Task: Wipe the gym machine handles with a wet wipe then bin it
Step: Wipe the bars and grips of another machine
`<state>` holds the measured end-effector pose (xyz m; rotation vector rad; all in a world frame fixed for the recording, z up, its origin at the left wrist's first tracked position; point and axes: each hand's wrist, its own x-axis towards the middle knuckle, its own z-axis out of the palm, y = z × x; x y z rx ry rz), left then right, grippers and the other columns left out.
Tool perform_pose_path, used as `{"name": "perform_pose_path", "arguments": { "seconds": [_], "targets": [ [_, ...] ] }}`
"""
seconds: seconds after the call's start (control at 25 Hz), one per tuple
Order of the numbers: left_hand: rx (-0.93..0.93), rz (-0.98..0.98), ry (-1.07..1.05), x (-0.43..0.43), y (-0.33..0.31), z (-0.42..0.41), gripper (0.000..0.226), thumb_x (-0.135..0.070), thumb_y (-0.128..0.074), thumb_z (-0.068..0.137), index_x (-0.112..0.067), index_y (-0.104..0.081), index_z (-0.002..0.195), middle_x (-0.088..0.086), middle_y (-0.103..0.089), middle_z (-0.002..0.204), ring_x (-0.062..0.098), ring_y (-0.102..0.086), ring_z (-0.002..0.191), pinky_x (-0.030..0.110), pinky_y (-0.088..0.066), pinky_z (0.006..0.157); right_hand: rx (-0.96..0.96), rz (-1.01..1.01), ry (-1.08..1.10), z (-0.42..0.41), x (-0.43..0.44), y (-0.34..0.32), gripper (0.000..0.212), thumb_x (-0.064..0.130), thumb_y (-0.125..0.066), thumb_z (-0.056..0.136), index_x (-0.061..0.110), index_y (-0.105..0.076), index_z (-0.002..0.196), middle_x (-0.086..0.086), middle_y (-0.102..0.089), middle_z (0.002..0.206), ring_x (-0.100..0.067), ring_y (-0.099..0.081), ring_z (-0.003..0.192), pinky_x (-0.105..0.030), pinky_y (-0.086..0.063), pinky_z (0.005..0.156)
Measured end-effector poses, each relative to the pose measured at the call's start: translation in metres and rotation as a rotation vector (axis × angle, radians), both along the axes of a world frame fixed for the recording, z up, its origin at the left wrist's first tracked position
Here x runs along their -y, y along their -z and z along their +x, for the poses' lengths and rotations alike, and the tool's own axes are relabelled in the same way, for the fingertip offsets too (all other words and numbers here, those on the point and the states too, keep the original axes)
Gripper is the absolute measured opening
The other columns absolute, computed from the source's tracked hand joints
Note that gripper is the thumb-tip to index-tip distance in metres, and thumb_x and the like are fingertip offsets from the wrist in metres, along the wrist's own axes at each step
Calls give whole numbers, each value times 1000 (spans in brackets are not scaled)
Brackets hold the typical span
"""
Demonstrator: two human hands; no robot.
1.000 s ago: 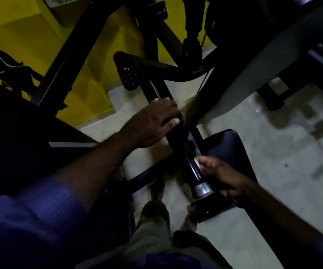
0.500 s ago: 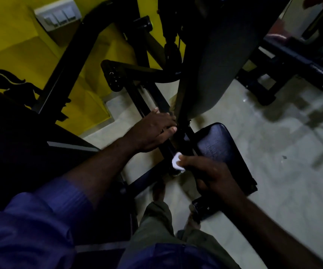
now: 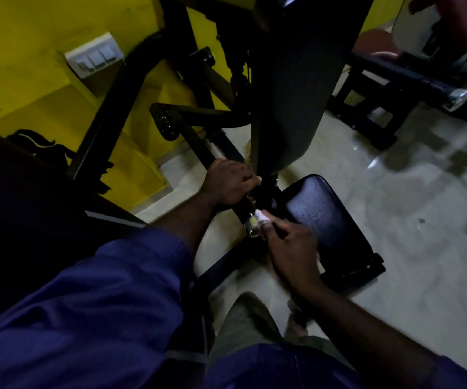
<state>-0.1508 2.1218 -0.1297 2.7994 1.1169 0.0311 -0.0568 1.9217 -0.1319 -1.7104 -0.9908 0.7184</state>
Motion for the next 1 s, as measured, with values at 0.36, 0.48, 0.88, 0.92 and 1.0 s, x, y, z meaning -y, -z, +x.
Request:
{"name": "perform_pose_path", "arguments": {
  "seconds": [0.36,0.48,0.88,0.92,1.0],
  "targets": [
    [-27,23,42,-3,0,0,71,-61,-21,91,-25,-81,102,-3,-77,114,24,-68,110,41,-40,96,-1201,-410,125,-3,-3,-14,32,15,-43,109,-6,-67,112,-21,-77,107,-33,-76,98,-36,-64,78],
    [-40,68,38,-4,6,0,71,-61,-19,91,-24,-79,100,-4,-77,110,22,-68,108,40,-38,95,-510,-369,56,-5,-1,-3,30,22,-51,103,7,-74,90,-7,-75,83,-26,-74,85,-24,-55,67],
    [-86,77,26,-7,7,2,74,-65,-18,91,-26,-80,103,0,-78,106,26,-68,106,40,-42,95,478,255,-18,-3,10,17,49,6,-89,75,2,-72,122,-12,-75,119,-15,-67,110,-5,-35,105],
    [-77,84,9,-8,10,2,73,-65,-19,91,-27,-80,102,-1,-79,106,26,-68,106,40,-42,95,468,257,-6,-4,8,18,51,14,-91,74,3,-74,120,-11,-76,118,-13,-65,109,-5,-35,104],
    [-74,93,-8,-10,18,4,69,-66,-20,90,-31,-79,101,-4,-79,106,24,-69,107,42,-43,96,342,226,60,-9,5,18,53,26,-95,68,8,-77,115,-6,-78,112,-9,-67,103,-6,-41,98]
  ]
}}
